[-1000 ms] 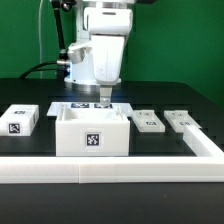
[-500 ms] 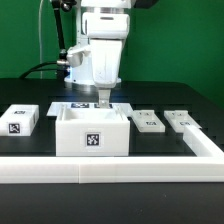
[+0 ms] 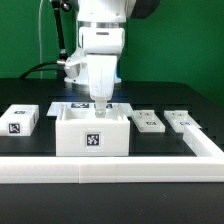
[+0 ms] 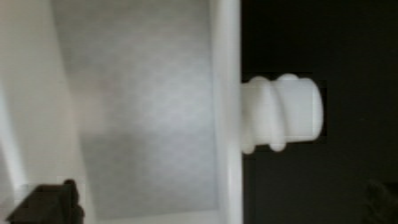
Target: Assemble cabinet
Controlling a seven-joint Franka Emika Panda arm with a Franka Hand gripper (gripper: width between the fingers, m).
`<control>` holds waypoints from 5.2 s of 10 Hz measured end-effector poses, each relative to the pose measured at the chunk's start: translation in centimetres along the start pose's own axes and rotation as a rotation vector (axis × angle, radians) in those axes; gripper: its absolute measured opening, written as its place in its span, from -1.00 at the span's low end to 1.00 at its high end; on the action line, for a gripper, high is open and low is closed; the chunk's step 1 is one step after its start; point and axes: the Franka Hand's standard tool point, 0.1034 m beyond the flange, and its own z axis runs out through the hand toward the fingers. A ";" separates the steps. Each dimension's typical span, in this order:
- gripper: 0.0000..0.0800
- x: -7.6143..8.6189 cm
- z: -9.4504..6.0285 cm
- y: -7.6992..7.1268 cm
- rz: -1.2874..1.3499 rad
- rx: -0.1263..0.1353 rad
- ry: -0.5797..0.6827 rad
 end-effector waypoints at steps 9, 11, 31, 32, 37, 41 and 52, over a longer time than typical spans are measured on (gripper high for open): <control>0.00 0.0 1.1 -0.6 0.010 0.023 0.002; -0.34 0.0 1.1 -0.6 0.010 0.023 0.002; -0.91 5.5 0.7 5.8 -0.019 -0.039 0.019; -0.91 6.2 0.7 6.2 -0.023 -0.041 0.024; -0.91 10.2 0.7 6.9 -0.017 -0.031 0.035; -0.91 12.3 0.7 6.9 -0.018 -0.015 0.036; 0.97 12.1 0.7 6.9 -0.014 -0.015 0.036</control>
Offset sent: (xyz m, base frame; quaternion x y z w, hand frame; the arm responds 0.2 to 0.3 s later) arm -0.0006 0.0008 -0.0056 0.0023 -0.0039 -0.0085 1.0000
